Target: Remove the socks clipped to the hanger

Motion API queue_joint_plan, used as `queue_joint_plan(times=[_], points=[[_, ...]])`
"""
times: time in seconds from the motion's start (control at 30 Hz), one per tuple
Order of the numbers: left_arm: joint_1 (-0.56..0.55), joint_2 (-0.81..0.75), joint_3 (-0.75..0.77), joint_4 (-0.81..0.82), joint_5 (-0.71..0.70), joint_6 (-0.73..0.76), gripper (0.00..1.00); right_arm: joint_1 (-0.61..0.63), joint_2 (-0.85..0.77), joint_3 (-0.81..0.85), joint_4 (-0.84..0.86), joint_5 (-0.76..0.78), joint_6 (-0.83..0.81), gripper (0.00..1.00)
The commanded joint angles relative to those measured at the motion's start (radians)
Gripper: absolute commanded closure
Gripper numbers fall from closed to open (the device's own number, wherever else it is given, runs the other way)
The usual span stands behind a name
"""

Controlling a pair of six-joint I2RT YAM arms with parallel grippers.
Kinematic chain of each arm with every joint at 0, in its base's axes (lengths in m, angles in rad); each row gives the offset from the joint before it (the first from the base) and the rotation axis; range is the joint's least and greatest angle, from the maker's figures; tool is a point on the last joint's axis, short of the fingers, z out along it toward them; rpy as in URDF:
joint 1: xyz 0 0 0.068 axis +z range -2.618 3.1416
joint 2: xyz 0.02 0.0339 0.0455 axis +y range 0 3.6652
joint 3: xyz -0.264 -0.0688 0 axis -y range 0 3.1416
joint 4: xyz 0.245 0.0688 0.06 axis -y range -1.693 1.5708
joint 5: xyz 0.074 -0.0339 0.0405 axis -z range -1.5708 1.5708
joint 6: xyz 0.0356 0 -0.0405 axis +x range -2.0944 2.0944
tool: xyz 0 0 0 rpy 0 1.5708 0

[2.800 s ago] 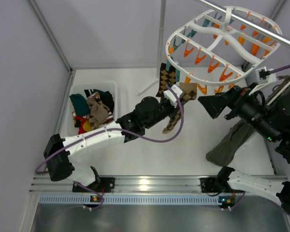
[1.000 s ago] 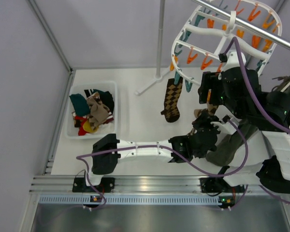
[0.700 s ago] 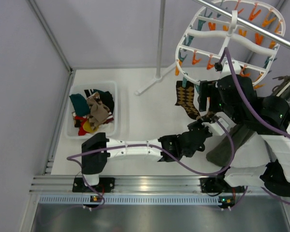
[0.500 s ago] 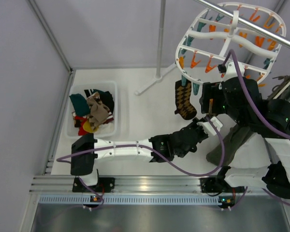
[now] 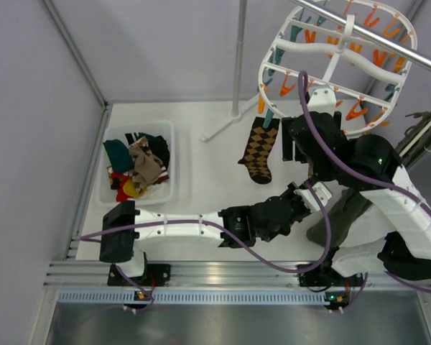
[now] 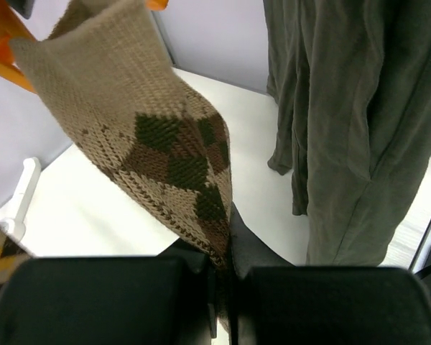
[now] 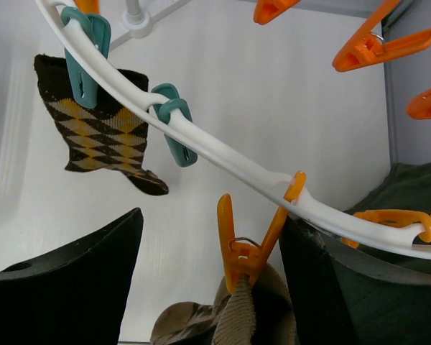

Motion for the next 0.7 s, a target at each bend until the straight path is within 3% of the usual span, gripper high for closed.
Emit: queue_joint_plan(times=[0.0,0.3,0.67], points=[[-0.039,0.018,0.041,0.038,-0.018,0.029,1.00,0.025,0.023,0.041,-0.150,0.128,0.020,0.28],[-0.050,0.059,0.070,0.038,-0.146,0.059,1.00,0.024,-0.025,-0.037,-0.150,0.229,0.037,0.27],[-0.042,0.079,0.042,0.065,-0.172,0.074,1.00,0.012,-0.051,-0.097,-0.149,0.289,0.052,0.25]])
